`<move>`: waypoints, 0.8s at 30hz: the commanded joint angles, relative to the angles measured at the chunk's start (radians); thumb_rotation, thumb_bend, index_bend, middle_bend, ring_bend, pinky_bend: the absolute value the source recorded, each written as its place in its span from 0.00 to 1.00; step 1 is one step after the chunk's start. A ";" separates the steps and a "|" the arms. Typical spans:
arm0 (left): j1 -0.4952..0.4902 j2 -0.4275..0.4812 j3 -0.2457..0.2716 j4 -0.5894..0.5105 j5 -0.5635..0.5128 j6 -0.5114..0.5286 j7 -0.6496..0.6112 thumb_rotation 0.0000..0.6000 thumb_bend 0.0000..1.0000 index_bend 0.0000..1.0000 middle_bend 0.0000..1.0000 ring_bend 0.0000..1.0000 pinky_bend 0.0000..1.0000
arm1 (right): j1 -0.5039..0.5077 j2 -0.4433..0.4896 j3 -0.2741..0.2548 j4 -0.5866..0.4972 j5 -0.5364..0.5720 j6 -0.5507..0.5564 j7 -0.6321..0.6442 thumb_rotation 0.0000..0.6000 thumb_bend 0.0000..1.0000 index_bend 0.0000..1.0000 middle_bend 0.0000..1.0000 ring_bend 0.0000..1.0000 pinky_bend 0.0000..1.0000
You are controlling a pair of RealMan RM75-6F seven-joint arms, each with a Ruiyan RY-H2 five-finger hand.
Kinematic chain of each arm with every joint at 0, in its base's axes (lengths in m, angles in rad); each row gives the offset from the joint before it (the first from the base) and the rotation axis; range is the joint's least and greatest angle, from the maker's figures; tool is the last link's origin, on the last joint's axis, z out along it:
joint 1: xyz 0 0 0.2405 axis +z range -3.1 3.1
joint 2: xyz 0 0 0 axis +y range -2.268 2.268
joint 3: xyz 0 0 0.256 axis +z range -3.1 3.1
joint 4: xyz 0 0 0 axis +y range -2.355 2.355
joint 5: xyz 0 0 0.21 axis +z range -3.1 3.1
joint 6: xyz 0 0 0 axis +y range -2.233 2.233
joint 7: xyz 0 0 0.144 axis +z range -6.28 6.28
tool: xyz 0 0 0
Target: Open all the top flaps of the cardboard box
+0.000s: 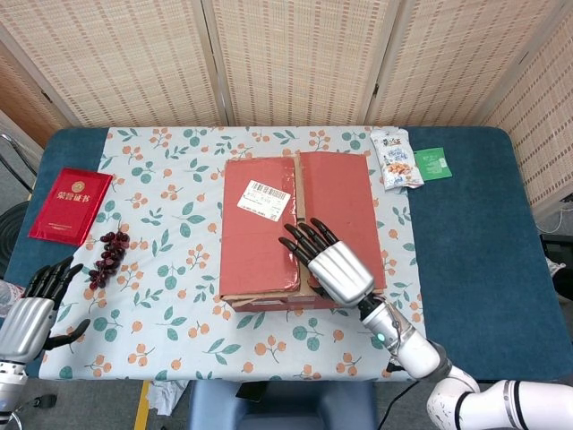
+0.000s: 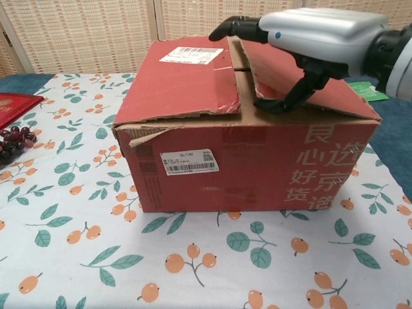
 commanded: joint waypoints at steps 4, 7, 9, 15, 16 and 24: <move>0.001 0.000 0.001 0.001 -0.001 -0.002 0.007 1.00 0.32 0.00 0.00 0.00 0.00 | -0.050 0.048 0.002 -0.024 -0.086 0.114 0.086 1.00 0.43 0.00 0.00 0.00 0.00; 0.001 0.000 0.003 0.000 0.003 -0.003 0.014 1.00 0.32 0.00 0.00 0.00 0.00 | -0.114 0.085 -0.022 -0.051 -0.150 0.214 0.110 1.00 0.43 0.00 0.00 0.00 0.00; 0.001 -0.001 0.004 -0.001 0.007 -0.001 0.021 1.00 0.32 0.00 0.00 0.00 0.00 | -0.170 0.119 -0.049 -0.070 -0.202 0.293 0.128 1.00 0.43 0.00 0.00 0.00 0.00; 0.001 -0.002 0.011 -0.006 0.024 0.003 0.033 1.00 0.32 0.00 0.00 0.00 0.00 | -0.366 0.207 -0.147 -0.075 -0.291 0.523 0.161 1.00 0.43 0.00 0.00 0.00 0.00; 0.001 -0.002 0.012 -0.006 0.027 0.004 0.035 1.00 0.32 0.00 0.00 0.00 0.00 | -0.396 0.213 -0.163 -0.062 -0.295 0.555 0.173 1.00 0.43 0.00 0.00 0.00 0.00; -0.016 -0.019 0.016 0.006 0.046 -0.018 0.058 1.00 0.32 0.00 0.00 0.00 0.00 | -0.584 0.197 -0.265 0.130 -0.339 0.731 0.439 1.00 0.43 0.00 0.00 0.00 0.00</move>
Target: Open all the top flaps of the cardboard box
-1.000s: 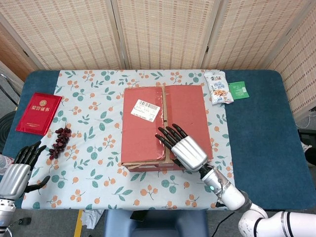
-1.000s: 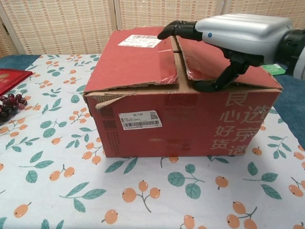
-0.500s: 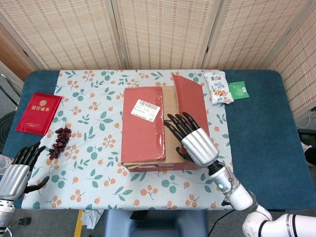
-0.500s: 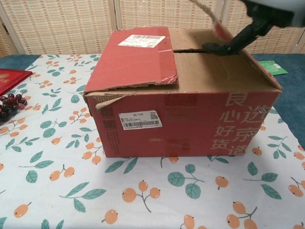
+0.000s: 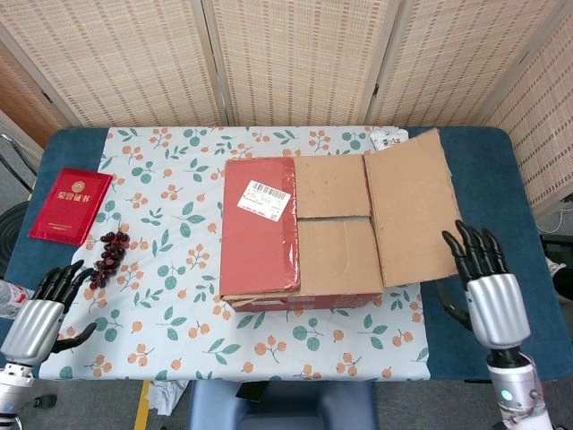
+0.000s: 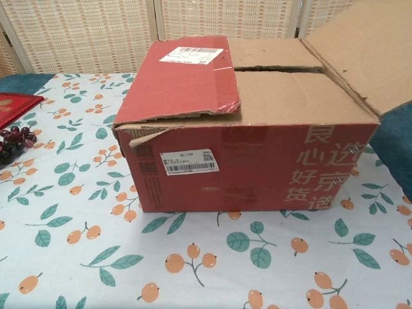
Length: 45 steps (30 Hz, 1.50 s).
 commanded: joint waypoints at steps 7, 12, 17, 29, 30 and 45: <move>-0.017 -0.025 0.015 -0.009 0.056 -0.002 0.021 1.00 0.32 0.00 0.00 0.00 0.00 | -0.140 -0.023 -0.076 0.236 -0.078 0.123 0.272 1.00 0.43 0.00 0.00 0.00 0.00; -0.031 -0.006 0.024 -0.104 0.092 -0.013 0.082 1.00 0.33 0.00 0.00 0.00 0.00 | -0.142 -0.012 -0.064 0.255 -0.099 0.123 0.306 1.00 0.43 0.00 0.00 0.00 0.00; -0.048 0.040 0.048 -0.281 0.134 -0.059 0.193 1.00 0.38 0.00 0.00 0.00 0.00 | -0.142 -0.001 -0.058 0.246 -0.101 0.098 0.320 1.00 0.43 0.00 0.00 0.00 0.00; -0.161 0.055 -0.015 -0.522 0.009 -0.233 0.237 1.00 0.41 0.00 0.00 0.00 0.00 | -0.152 0.022 -0.081 0.241 -0.188 0.089 0.367 1.00 0.43 0.00 0.00 0.00 0.00; -0.168 0.048 -0.023 -0.530 -0.003 -0.238 0.246 1.00 0.41 0.00 0.00 0.00 0.00 | -0.157 0.025 -0.081 0.241 -0.196 0.102 0.376 1.00 0.43 0.00 0.00 0.00 0.00; -0.277 -0.190 -0.144 -0.591 -0.181 -0.252 0.440 1.00 0.44 0.00 0.00 0.00 0.08 | -0.216 0.077 -0.028 0.273 -0.147 0.232 0.574 1.00 0.43 0.00 0.00 0.00 0.00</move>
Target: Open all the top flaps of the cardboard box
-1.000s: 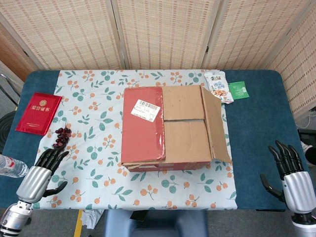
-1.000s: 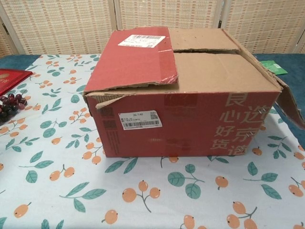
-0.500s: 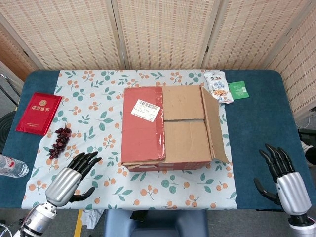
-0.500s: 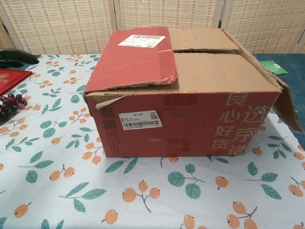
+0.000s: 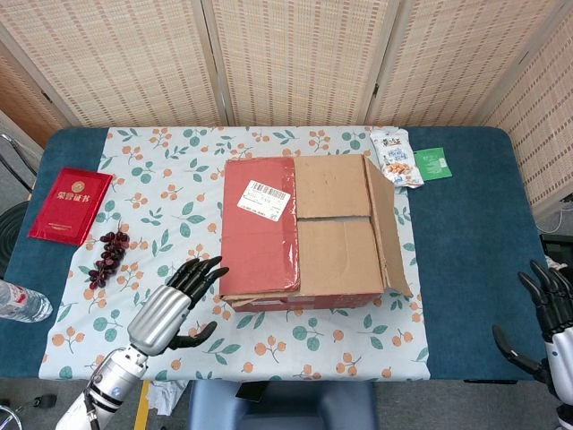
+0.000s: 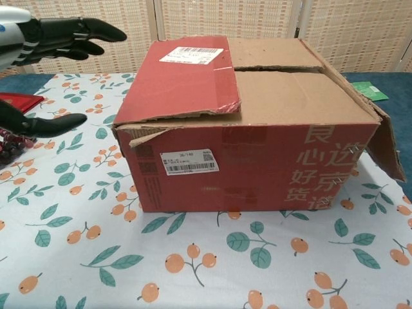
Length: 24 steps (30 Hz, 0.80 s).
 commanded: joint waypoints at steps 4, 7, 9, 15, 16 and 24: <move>-0.058 -0.166 -0.057 -0.002 -0.135 0.028 0.203 1.00 0.44 0.00 0.00 0.00 0.07 | -0.012 0.024 0.017 0.011 0.027 0.007 0.070 1.00 0.43 0.00 0.00 0.00 0.00; -0.091 -0.219 -0.075 0.001 -0.214 0.029 0.286 1.00 0.44 0.00 0.00 0.00 0.06 | -0.016 0.031 0.018 0.014 0.030 0.005 0.096 1.00 0.43 0.00 0.00 0.00 0.00; -0.116 -0.257 -0.091 0.004 -0.261 0.036 0.341 1.00 0.44 0.00 0.00 0.00 0.07 | -0.019 0.036 0.018 0.016 0.033 0.003 0.113 1.00 0.43 0.00 0.00 0.00 0.00; -0.180 -0.372 -0.126 0.035 -0.352 0.077 0.457 1.00 0.42 0.00 0.00 0.00 0.05 | -0.025 0.051 0.021 0.020 0.048 -0.006 0.160 1.00 0.43 0.00 0.00 0.00 0.00; -0.186 -0.383 -0.130 0.037 -0.363 0.084 0.465 1.00 0.42 0.00 0.00 0.00 0.04 | -0.027 0.053 0.022 0.020 0.052 -0.005 0.168 1.00 0.43 0.00 0.00 0.00 0.00; -0.234 -0.452 -0.168 0.077 -0.427 0.123 0.488 1.00 0.42 0.00 0.00 0.00 0.00 | -0.047 0.068 0.039 0.034 0.096 0.002 0.236 1.00 0.43 0.00 0.00 0.00 0.00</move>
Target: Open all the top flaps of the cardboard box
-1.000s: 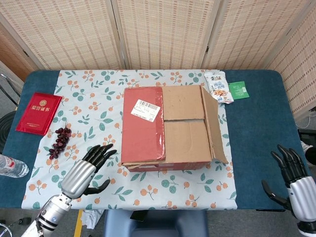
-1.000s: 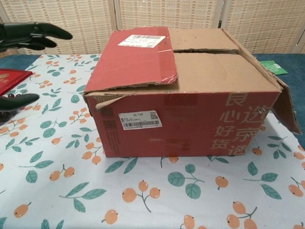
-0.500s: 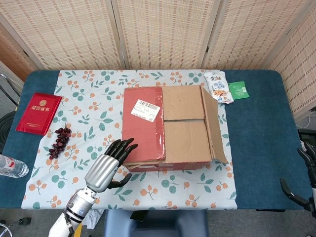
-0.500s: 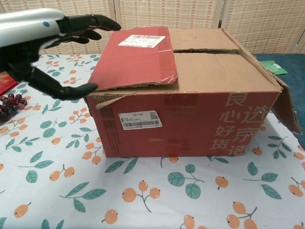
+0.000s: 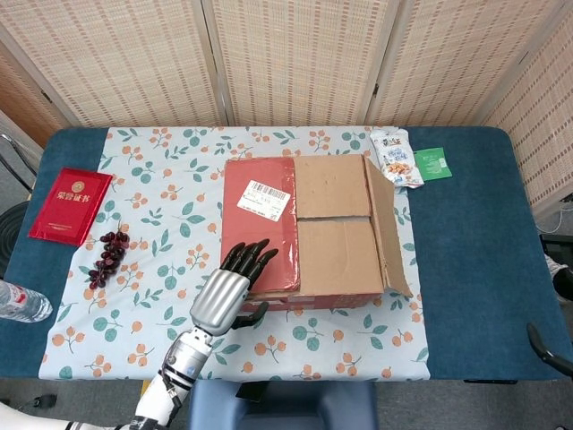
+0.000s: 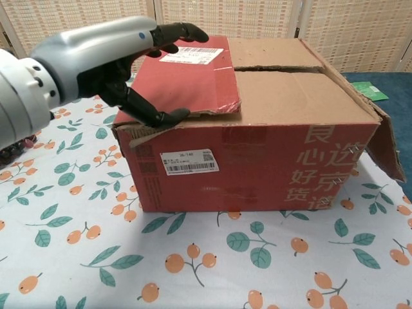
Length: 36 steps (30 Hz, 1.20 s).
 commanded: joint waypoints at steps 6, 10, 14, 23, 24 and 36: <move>-0.055 -0.054 -0.025 0.070 -0.061 -0.003 -0.008 1.00 0.42 0.00 0.00 0.00 0.00 | -0.010 0.013 0.014 0.015 0.028 -0.010 0.059 1.00 0.43 0.00 0.00 0.00 0.00; -0.078 -0.071 -0.031 0.099 -0.078 -0.005 -0.011 1.00 0.42 0.00 0.00 0.00 0.00 | -0.009 0.016 0.013 0.018 0.022 -0.021 0.074 1.00 0.43 0.00 0.00 0.00 0.00; -0.097 -0.082 -0.035 0.119 -0.091 -0.002 -0.009 1.00 0.42 0.00 0.00 0.00 0.00 | -0.009 0.019 0.011 0.019 0.014 -0.030 0.077 1.00 0.43 0.00 0.00 0.00 0.00; -0.132 -0.090 -0.050 0.145 -0.130 -0.008 -0.018 1.00 0.42 0.00 0.00 0.00 0.00 | -0.017 0.022 0.015 0.017 0.017 -0.031 0.088 1.00 0.43 0.00 0.00 0.00 0.00; -0.139 -0.091 -0.056 0.152 -0.138 -0.013 -0.021 1.00 0.42 0.00 0.00 0.00 0.00 | -0.018 0.022 0.015 0.017 0.016 -0.030 0.090 1.00 0.43 0.00 0.00 0.00 0.00; -0.175 -0.097 -0.062 0.223 -0.134 -0.002 -0.046 1.00 0.42 0.00 0.00 0.00 0.00 | -0.027 0.022 0.021 0.024 0.017 -0.027 0.101 1.00 0.43 0.00 0.00 0.00 0.00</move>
